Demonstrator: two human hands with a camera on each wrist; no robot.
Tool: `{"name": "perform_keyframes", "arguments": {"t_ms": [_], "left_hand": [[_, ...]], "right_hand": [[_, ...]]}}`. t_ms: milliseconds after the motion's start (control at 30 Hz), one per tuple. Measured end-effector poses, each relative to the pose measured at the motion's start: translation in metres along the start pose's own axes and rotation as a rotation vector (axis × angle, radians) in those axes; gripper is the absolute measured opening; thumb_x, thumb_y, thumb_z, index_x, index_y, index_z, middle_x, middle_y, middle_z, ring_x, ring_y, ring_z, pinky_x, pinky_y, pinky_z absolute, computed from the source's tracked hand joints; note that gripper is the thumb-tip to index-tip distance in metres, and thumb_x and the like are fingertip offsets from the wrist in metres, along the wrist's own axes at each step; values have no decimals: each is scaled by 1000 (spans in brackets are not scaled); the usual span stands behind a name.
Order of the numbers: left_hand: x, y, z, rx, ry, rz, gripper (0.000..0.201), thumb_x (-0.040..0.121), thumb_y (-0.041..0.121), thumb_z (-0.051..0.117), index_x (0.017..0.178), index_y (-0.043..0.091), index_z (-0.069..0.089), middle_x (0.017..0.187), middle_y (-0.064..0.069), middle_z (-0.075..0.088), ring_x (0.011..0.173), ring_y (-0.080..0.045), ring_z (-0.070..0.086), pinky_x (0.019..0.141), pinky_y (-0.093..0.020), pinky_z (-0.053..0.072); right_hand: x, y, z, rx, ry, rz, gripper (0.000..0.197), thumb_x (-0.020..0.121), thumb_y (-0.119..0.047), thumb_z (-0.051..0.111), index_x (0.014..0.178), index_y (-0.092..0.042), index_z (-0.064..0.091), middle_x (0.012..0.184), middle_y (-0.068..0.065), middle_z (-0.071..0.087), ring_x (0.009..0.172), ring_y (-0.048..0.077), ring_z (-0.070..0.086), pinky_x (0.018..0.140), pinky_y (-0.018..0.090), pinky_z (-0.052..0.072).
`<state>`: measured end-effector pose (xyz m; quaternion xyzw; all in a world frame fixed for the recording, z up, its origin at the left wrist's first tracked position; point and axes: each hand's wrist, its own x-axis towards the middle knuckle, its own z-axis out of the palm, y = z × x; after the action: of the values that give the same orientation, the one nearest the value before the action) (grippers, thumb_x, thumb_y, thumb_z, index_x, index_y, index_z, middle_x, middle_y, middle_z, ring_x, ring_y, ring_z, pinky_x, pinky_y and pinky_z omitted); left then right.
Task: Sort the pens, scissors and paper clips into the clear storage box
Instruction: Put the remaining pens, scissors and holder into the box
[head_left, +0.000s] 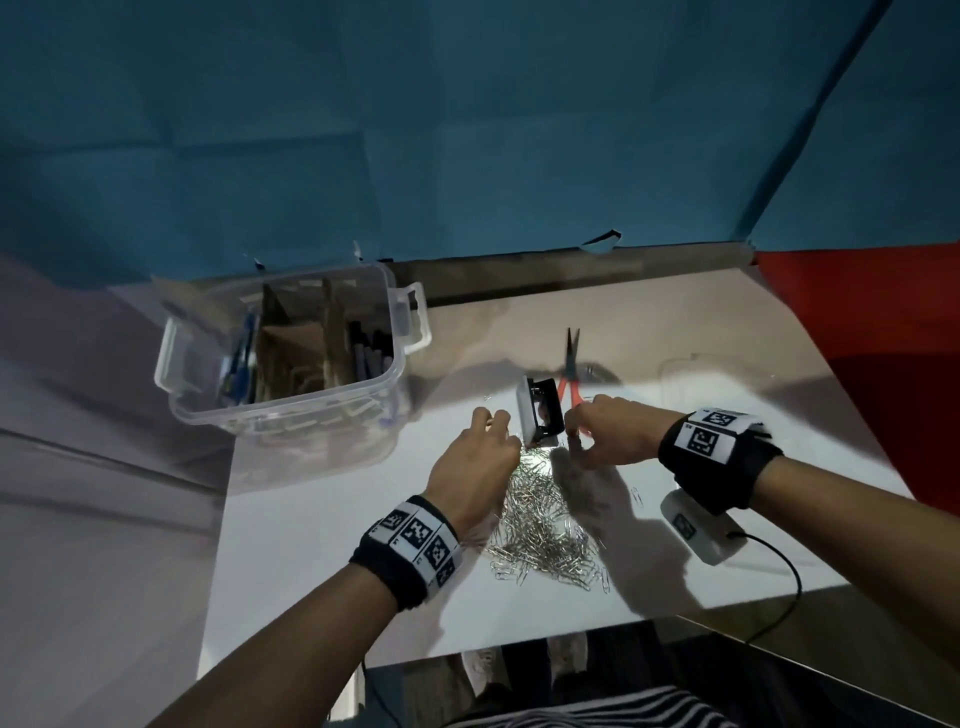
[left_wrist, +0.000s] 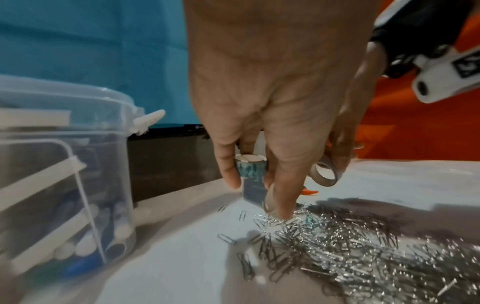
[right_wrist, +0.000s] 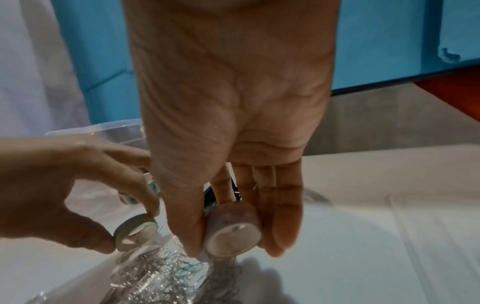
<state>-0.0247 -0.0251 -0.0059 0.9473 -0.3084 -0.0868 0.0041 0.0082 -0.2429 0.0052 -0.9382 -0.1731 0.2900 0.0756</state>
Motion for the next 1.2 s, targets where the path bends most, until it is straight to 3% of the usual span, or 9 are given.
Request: {"name": "perform_keyframes", "arguments": {"t_ms": [133,300,367,533,700,833,967,1067,1200], "left_hand": [[6,-6,-7,16,17,27,18,89,-3,61,104,3,67,123,-14,55,117,-30,46,81,-38,53],[5,-33,-43,-282,71,-31,31,86,19,76,116,14,68,127,-4,52,118,-22,47,92,-31,49],[1,-55,-70,-434,91,-68,39,82,28,80,119,21,68,114,3,54,107,-16,54,87,-26,47],[-16,-129,-141,-518,326,-240,40,77,27,84,116,24,72,108,10,62,101,-7,58,79,-6,38],[-18,-225,-166,-484,430,-478,35,74,16,84,107,14,76,106,-6,76,101,-22,71,82,-24,50],[2,-266,-162,-380,256,-682,36,84,19,77,118,13,72,121,-12,71,115,-29,65,92,-27,46],[15,-273,-145,-352,148,-648,39,87,14,71,125,8,67,129,-17,63,123,-34,59,102,-35,47],[20,-273,-136,-374,103,-642,64,82,12,74,142,13,51,140,-15,55,128,-33,54,103,-40,47],[21,-278,-140,-358,95,-634,70,81,5,71,145,18,46,145,-15,50,131,-31,51,106,-41,46]], "right_hand": [[0,4,-8,100,-9,-25,30,82,-30,74,110,-20,67,86,-11,58,79,14,57,70,30,49],[-3,1,-46,376,-69,-124,32,85,-26,76,113,-18,63,84,4,71,65,26,70,56,35,60],[1,-8,-66,501,-21,-153,29,86,-26,75,111,-17,63,82,2,72,66,23,71,60,38,61],[36,-58,-125,552,244,-205,32,81,-41,77,105,-22,67,82,-7,72,71,6,68,63,23,53],[103,-126,-169,734,314,-288,27,84,-25,77,101,-6,70,91,17,74,82,33,73,74,45,62],[150,-179,-187,724,356,-253,29,82,-19,77,90,7,67,76,17,67,68,22,63,65,40,57],[179,-215,-188,559,351,-206,16,85,-9,68,72,-9,59,72,7,57,73,15,52,58,25,35],[183,-223,-184,528,311,-190,23,83,-7,72,71,-18,55,73,-5,54,71,13,51,46,13,32],[176,-205,-188,508,304,-156,17,82,-14,72,93,-1,69,93,17,71,86,31,66,65,31,48]]}}
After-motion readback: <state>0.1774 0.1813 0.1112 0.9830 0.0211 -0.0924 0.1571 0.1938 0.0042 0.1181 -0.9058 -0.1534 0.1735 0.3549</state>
